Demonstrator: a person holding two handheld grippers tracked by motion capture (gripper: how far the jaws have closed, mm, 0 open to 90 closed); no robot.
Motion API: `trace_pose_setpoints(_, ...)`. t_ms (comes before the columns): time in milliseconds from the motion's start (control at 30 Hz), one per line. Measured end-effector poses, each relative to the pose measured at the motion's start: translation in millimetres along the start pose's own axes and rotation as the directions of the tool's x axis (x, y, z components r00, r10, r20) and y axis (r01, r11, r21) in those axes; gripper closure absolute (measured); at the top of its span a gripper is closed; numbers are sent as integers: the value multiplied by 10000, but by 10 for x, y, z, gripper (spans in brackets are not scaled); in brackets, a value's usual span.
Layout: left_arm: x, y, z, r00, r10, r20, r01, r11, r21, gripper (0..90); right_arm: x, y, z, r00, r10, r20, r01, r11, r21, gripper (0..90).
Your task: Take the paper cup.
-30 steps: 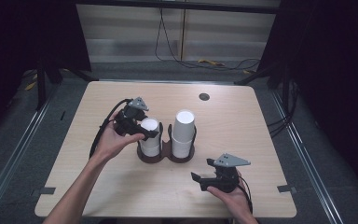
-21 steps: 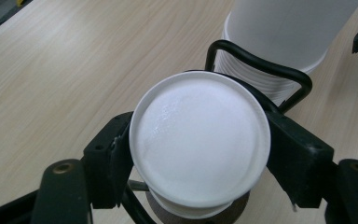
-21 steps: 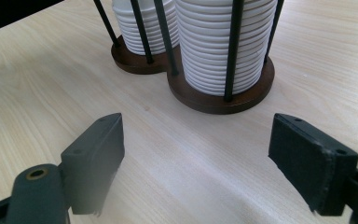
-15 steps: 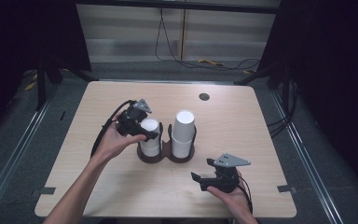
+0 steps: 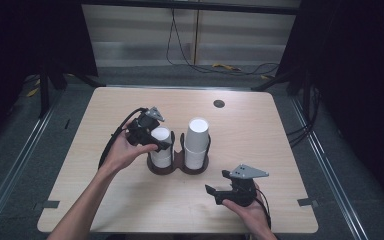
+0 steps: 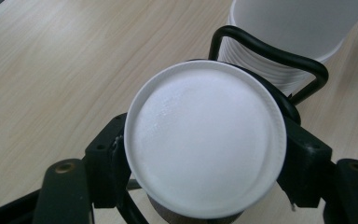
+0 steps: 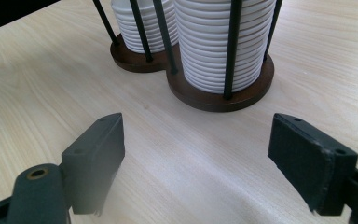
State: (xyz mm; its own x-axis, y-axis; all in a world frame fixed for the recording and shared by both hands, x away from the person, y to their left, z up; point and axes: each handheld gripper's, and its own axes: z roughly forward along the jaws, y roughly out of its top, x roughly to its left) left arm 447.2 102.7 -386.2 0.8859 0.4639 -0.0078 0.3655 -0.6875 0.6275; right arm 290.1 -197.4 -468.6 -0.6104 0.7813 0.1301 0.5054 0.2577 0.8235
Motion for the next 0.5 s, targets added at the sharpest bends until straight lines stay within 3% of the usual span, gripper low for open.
trace_pose_setpoints(500,-1,50,-139,10000,84,-26,-84,9994,-339,313,-8,2,-5,10000,55,-28,-55,10000,9,183)
